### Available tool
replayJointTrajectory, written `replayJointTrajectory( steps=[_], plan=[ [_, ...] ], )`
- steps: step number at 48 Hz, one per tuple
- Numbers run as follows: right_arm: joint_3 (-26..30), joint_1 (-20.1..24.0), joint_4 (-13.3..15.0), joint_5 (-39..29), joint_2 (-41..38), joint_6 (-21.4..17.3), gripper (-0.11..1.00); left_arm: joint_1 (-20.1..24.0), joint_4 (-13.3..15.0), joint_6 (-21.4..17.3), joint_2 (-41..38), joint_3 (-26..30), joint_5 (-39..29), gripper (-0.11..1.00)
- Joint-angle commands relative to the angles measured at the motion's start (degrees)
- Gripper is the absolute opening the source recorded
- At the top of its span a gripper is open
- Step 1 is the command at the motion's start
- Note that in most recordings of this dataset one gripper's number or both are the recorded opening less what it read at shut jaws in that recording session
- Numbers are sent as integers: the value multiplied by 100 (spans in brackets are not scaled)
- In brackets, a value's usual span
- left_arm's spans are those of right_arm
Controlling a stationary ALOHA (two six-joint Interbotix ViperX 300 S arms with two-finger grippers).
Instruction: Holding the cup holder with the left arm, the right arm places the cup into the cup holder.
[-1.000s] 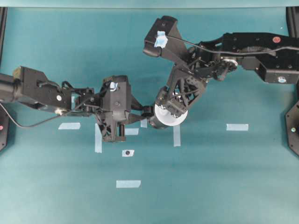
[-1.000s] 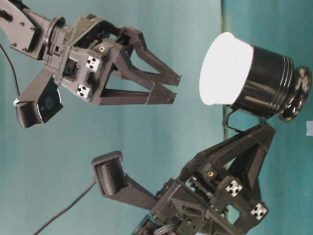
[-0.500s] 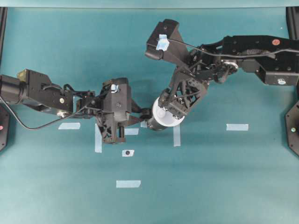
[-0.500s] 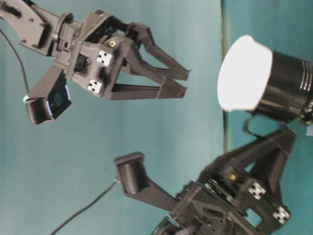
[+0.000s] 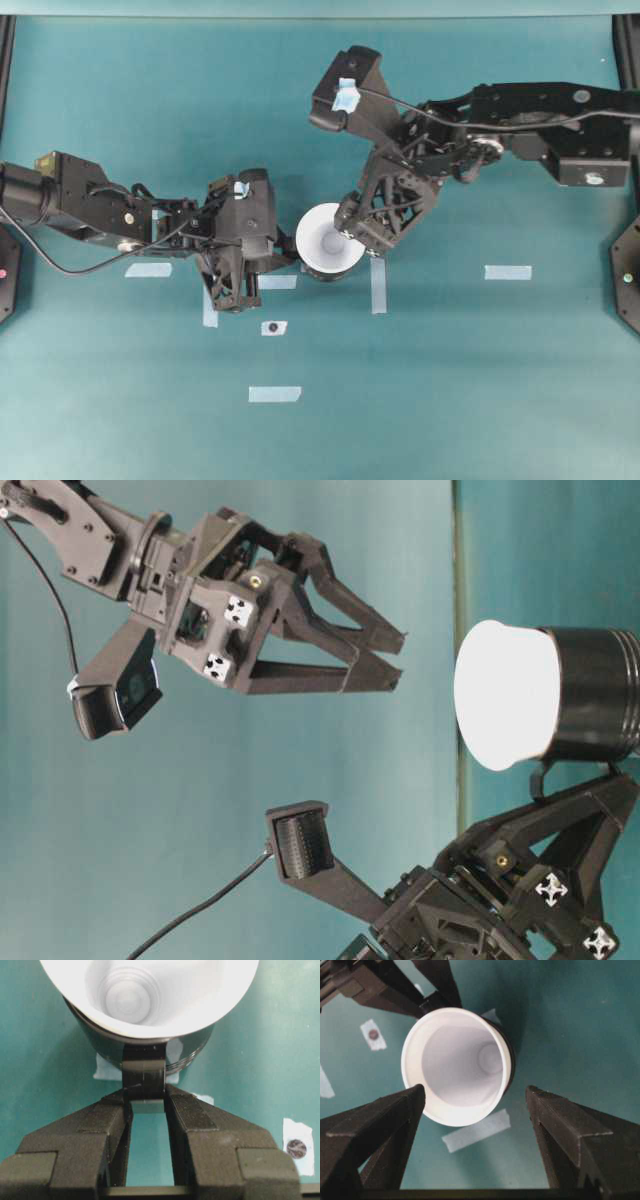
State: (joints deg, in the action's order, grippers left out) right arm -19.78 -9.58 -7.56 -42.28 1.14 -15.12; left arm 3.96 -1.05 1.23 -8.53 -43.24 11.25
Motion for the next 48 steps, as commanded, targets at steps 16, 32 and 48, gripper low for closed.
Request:
replayJointTrajectory(
  steps=[16,32,48],
  plan=[
    [53,0,-9,176,44,-53,88,-9,-18,123,53,114,-141,25],
    [9,0,-9,229,26,-44,88,-9,-18,123,79,123,-202,25],
    [-18,9,-9,237,26,-53,88,-9,-18,132,97,167,-202,64]
  ],
)
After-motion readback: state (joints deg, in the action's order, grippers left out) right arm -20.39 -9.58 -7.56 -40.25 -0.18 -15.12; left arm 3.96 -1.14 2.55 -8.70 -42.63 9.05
